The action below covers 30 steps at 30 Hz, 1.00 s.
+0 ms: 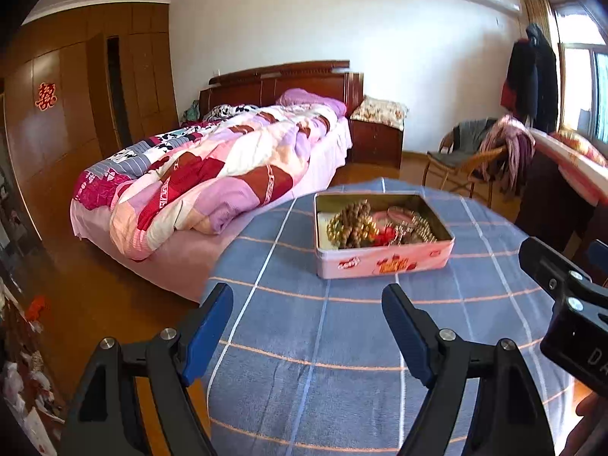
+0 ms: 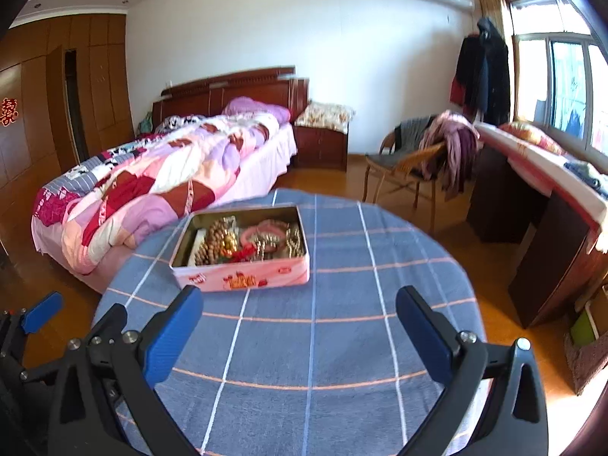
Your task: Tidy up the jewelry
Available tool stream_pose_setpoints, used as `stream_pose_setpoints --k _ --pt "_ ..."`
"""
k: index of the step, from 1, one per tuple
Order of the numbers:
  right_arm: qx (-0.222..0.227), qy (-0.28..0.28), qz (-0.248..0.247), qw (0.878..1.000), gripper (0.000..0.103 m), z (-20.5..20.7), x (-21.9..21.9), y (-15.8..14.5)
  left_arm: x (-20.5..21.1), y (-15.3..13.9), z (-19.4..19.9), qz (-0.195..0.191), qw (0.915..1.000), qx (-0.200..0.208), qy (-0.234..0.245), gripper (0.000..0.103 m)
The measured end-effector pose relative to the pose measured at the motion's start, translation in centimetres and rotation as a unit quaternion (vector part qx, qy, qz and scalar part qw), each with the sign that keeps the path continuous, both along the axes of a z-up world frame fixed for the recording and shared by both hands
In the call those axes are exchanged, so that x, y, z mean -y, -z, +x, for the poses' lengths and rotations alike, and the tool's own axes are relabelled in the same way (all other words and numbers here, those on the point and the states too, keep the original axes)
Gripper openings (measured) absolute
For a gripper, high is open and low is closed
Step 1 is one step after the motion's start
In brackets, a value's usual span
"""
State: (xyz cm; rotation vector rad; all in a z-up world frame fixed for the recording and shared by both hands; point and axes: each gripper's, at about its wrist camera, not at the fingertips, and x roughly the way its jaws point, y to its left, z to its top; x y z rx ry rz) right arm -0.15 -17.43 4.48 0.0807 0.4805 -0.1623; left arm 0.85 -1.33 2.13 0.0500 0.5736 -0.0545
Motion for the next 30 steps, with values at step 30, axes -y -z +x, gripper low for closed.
stream_pose_setpoints --k 30 --pt "0.092 -0.006 0.012 0.996 0.103 -3.7 -1.1 -4.1 -1.5 -4.6 -3.1 -0.017 0.9969 0.076 -0.011 0.087"
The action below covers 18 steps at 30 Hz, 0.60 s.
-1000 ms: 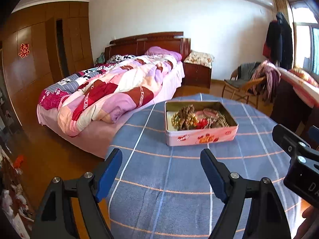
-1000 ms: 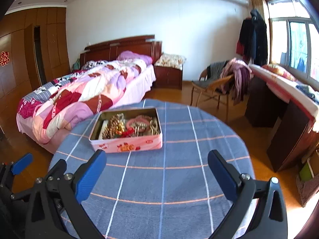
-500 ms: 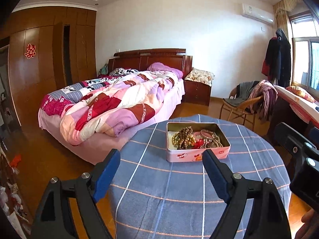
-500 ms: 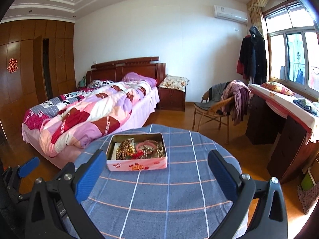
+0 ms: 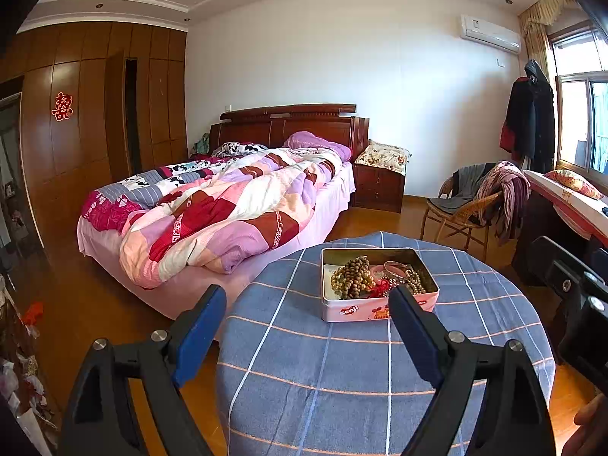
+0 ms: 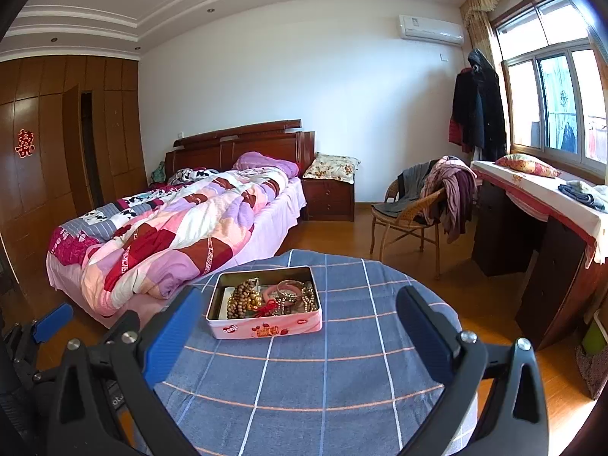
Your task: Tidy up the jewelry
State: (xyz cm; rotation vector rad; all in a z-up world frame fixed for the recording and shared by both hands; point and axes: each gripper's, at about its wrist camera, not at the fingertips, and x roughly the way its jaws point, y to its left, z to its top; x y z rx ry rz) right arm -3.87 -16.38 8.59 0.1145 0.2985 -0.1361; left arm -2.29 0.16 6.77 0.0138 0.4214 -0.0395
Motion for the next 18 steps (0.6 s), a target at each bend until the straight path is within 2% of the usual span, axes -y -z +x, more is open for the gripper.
stream_pose_setpoints --k 18 --pt "-0.001 -0.001 0.002 1.000 0.103 -0.06 0.15 0.21 -0.03 -0.13 0.04 0.007 1.0000 0.001 0.000 0.088"
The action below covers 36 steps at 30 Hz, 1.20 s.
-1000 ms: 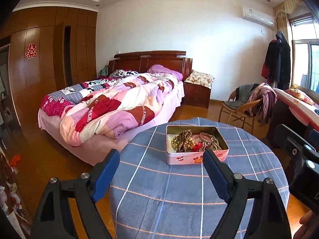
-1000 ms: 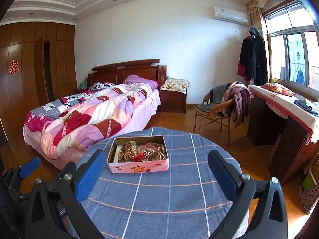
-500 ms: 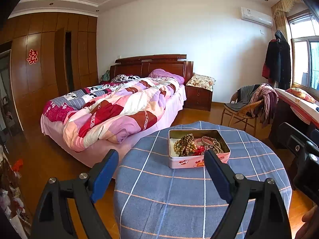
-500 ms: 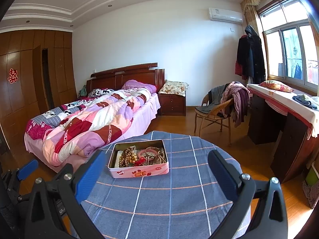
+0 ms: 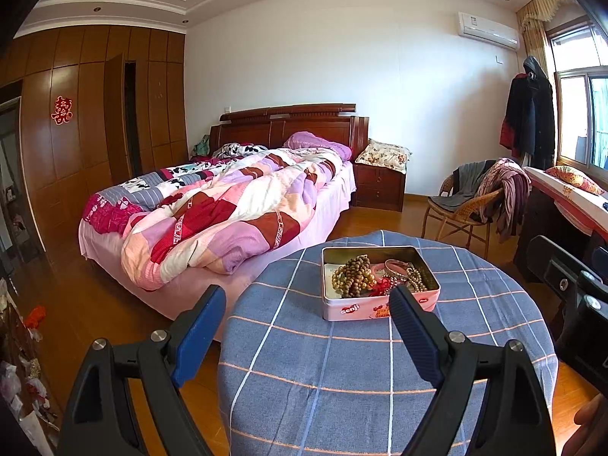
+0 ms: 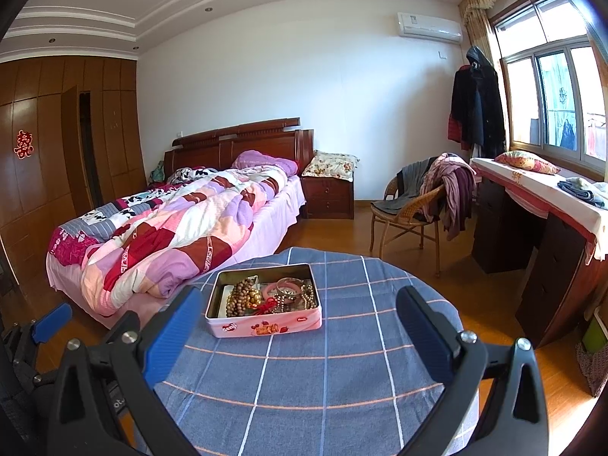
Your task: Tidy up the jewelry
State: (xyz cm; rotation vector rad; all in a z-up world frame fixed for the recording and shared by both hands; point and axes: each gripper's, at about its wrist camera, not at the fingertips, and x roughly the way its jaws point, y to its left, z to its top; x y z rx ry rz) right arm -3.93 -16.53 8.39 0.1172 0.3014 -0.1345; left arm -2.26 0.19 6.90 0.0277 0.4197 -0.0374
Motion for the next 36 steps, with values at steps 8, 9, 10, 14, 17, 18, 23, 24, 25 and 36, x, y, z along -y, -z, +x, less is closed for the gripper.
stream_pose_setpoints --k 8,9,10,14,17,18,23,24,25,36 --pt "0.000 0.000 0.002 1.000 0.103 0.0 0.1 0.2 0.0 0.0 0.0 0.003 1.0000 0.001 -0.001 0.088" --pt "0.000 0.001 0.002 1.000 0.103 -0.1 0.2 0.2 0.0 -0.1 -0.1 0.002 1.0000 0.002 -0.001 0.088" --pt "0.001 0.001 0.003 1.000 0.103 -0.1 0.2 0.2 0.0 -0.1 -0.1 0.002 1.0000 0.002 -0.001 0.088" --pt "0.001 0.002 0.004 1.000 0.103 -0.2 0.3 0.3 0.0 -0.1 -0.1 0.003 1.0000 0.002 -0.001 0.088" --pt "0.000 0.002 0.003 1.000 0.103 -0.2 0.3 0.3 0.0 -0.1 -0.1 0.003 1.0000 0.001 -0.001 0.088" --pt "0.000 0.001 0.004 1.000 0.103 -0.2 0.3 0.3 0.0 -0.1 -0.1 0.004 1.0000 0.002 -0.001 0.088" --pt "0.001 0.005 0.004 1.000 0.103 -0.2 0.4 0.4 0.3 -0.2 -0.2 0.012 0.9999 0.004 -0.003 0.088" --pt "0.001 0.005 0.004 1.000 0.103 -0.2 0.4 0.4 0.5 -0.1 -0.2 0.012 0.9999 0.004 -0.002 0.088" --pt "0.000 0.006 0.005 1.000 0.103 -0.1 0.3 0.5 0.5 -0.2 -0.2 0.012 0.9999 0.005 0.000 0.088" --pt "-0.004 0.018 0.006 1.000 0.103 0.0 0.4 0.8 0.9 -0.2 0.0 0.029 0.9990 0.031 -0.015 0.088"
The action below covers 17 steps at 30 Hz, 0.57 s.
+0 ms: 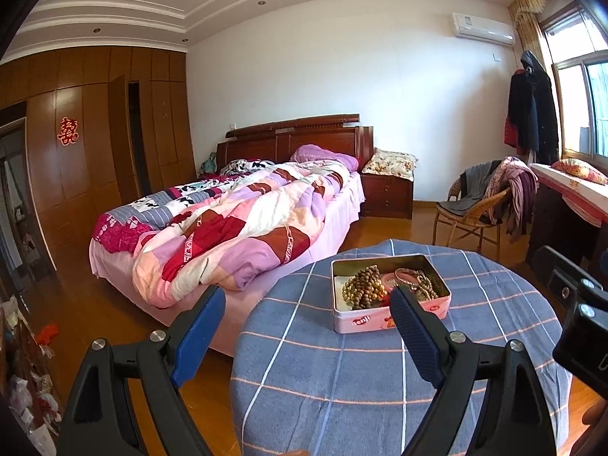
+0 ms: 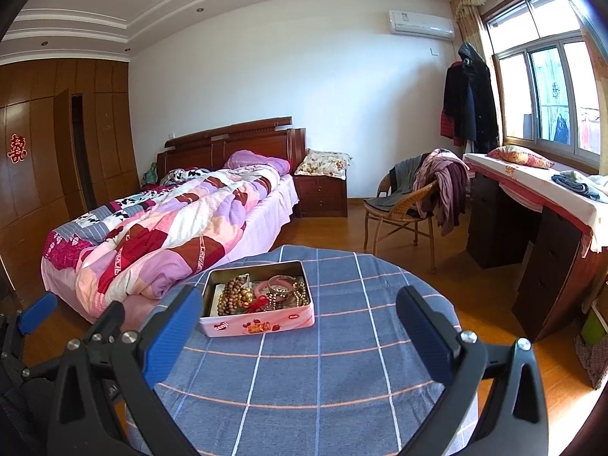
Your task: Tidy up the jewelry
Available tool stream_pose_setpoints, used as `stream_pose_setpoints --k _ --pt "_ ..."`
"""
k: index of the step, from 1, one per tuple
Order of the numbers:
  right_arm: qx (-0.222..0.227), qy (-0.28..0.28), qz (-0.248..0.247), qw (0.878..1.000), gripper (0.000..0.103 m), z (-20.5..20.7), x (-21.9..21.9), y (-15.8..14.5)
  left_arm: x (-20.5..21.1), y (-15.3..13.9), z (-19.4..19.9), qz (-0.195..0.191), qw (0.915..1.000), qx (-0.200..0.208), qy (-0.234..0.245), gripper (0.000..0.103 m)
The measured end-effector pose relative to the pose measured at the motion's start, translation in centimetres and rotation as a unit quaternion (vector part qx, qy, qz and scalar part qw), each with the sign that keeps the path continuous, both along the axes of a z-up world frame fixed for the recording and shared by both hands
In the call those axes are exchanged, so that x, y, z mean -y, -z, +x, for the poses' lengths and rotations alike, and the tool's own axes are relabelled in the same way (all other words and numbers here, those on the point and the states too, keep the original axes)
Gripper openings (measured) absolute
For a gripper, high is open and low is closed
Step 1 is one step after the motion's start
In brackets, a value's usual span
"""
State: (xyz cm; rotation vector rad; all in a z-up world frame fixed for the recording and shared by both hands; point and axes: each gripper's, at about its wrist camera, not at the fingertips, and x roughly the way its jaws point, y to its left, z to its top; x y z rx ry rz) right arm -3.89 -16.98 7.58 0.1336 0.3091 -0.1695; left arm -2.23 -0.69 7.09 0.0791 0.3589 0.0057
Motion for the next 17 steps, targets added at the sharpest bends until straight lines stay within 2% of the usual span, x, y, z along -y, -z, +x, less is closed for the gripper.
stream_pose_setpoints --k 4,8,13,17 --pt "-0.001 0.005 0.001 1.000 0.103 0.1 0.0 0.1 -0.1 0.0 0.5 -0.003 1.0000 0.001 -0.001 0.088" --pt "-0.008 0.004 0.003 1.000 0.103 0.4 0.1 0.3 -0.1 0.2 0.9 -0.024 0.9993 -0.013 0.023 0.088" --pt "-0.021 0.002 0.006 1.000 0.103 1.0 0.2 0.7 0.9 0.6 1.2 -0.007 0.9994 -0.020 0.026 0.088" --pt "-0.026 0.009 0.007 1.000 0.103 1.4 0.7 0.9 1.3 1.0 2.1 -0.008 0.9988 -0.037 0.030 0.088"
